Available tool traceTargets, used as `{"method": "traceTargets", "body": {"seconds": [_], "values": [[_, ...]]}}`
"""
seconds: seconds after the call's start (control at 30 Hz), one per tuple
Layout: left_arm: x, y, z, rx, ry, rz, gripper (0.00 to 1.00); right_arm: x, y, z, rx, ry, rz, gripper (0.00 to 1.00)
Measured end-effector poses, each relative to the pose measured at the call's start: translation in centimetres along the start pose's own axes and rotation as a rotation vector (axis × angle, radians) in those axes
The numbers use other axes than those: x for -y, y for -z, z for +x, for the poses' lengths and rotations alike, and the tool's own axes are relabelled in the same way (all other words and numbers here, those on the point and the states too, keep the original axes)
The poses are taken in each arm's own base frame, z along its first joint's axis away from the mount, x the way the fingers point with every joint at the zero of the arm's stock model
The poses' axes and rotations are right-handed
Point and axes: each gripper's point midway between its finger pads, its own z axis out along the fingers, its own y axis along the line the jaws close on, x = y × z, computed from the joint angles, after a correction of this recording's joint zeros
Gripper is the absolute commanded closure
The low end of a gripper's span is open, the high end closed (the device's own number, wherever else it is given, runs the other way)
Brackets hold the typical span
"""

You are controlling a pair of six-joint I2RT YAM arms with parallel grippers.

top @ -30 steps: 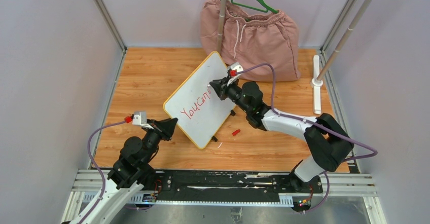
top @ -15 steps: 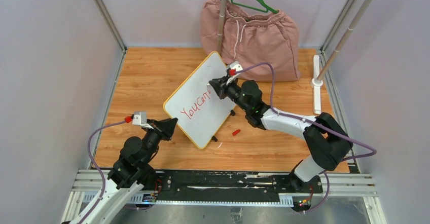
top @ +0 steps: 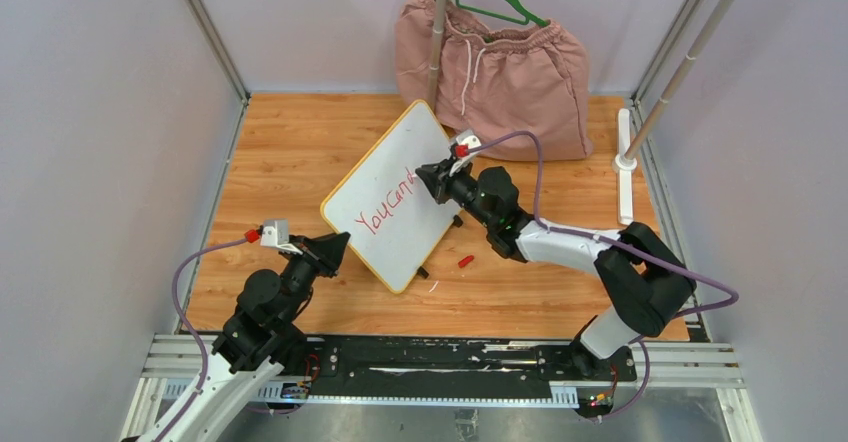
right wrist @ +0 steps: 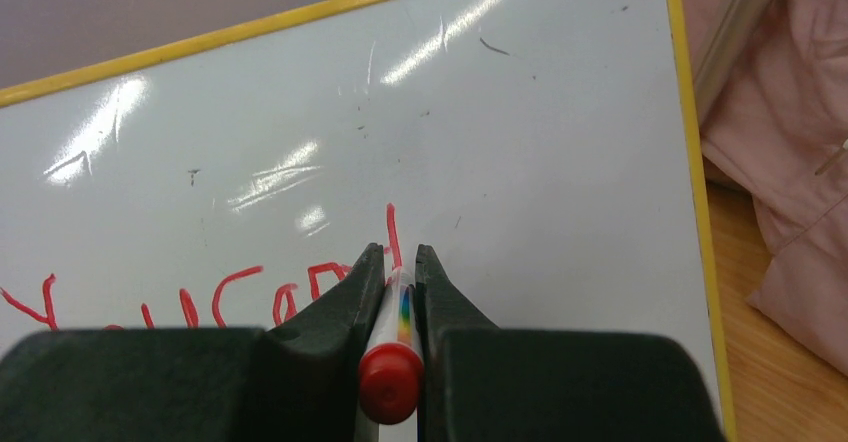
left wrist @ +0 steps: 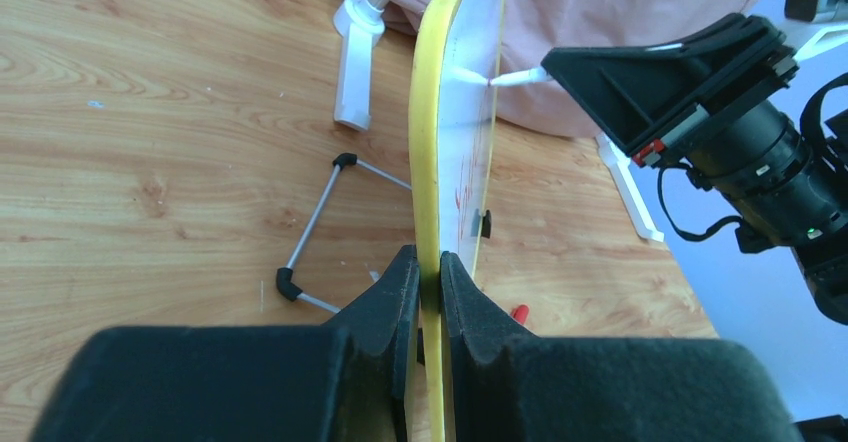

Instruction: Write a sentence on the whiteboard

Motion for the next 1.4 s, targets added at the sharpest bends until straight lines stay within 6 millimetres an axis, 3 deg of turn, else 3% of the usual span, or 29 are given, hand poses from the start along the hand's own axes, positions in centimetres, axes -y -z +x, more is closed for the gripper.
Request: {"method": "traceTargets", "body": {"seconds": [0.17, 0.37, 0.63, 0.9, 1.4], "values": [[-0.1, 0.0, -0.1, 0.003, 0.000, -0.005, 1.00, 0.3, 0.9, 1.7, -0.034, -0.003, 0.010, 1.00], [-0.1, 0.0, -0.1, 0.003, 0.000, -0.004, 1.00, 0.4, 1.2, 2.0, -0.041, -0.004, 0.017, 1.00], [0.0, 0.0, 0.0, 0.003, 0.000, -0.002, 1.00, 1.0, 1.6, 0.4, -0.004, -0.004, 0.043, 1.00], [0.0, 0.0, 0.0, 0.002, 0.000, -0.001, 1.00, 1.0, 0.5, -1.7, 0.044, -0.017, 0.042, 1.00], [0.0, 0.0, 0.0, 0.002, 0.000, -0.001, 1.00, 1.0, -0.4, -1.0, 0.029, -0.026, 0.035, 1.00]]}}
